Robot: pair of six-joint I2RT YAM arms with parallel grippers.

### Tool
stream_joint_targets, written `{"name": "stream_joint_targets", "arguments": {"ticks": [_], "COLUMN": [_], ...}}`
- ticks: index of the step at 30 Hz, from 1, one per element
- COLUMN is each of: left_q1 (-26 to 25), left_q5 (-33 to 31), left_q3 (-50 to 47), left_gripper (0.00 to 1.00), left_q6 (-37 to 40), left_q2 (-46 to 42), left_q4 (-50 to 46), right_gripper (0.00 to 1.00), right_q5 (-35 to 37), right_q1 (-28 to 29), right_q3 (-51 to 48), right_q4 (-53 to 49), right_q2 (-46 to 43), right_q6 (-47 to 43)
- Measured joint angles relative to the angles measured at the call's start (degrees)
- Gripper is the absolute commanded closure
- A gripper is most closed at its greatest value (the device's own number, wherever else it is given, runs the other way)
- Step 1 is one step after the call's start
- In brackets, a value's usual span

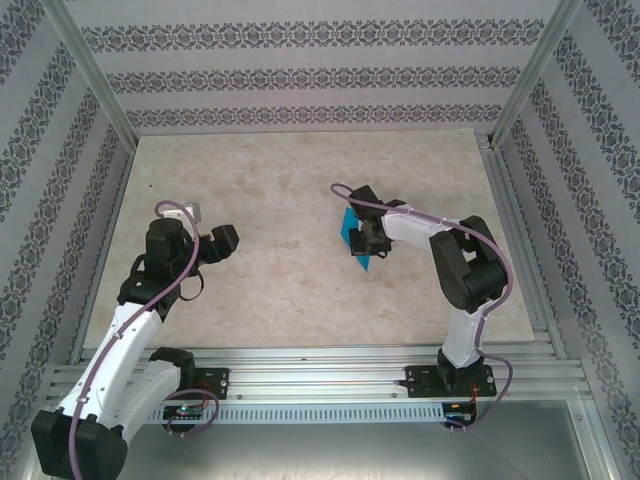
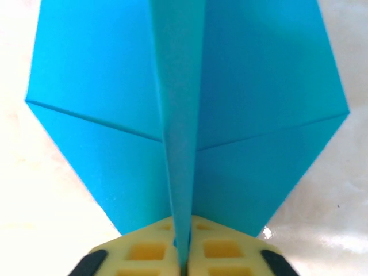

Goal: Fold a paper plane with a square sheet of paper (fold left side to right side)
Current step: Place the paper plane at the top-center of the table.

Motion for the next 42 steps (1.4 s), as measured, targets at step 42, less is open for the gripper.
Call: {"name": "stream_joint_targets", "arguments": {"ticks": [42], "left_q1": [0.00], "left_q5": [-3.32], "left_q3": [0.17], "left_gripper": [0.00], "left_q6": [3.21], "left_q2": [-4.96], "left_q4": [-4.35], "right_gripper": [0.70], "right_q5": [-2.91], "right_q1": [-12.22], "right_q3": [54.99], "right_q4": [-22.23], "right_q2": [32.41], "right_q6": [-11.56]}}
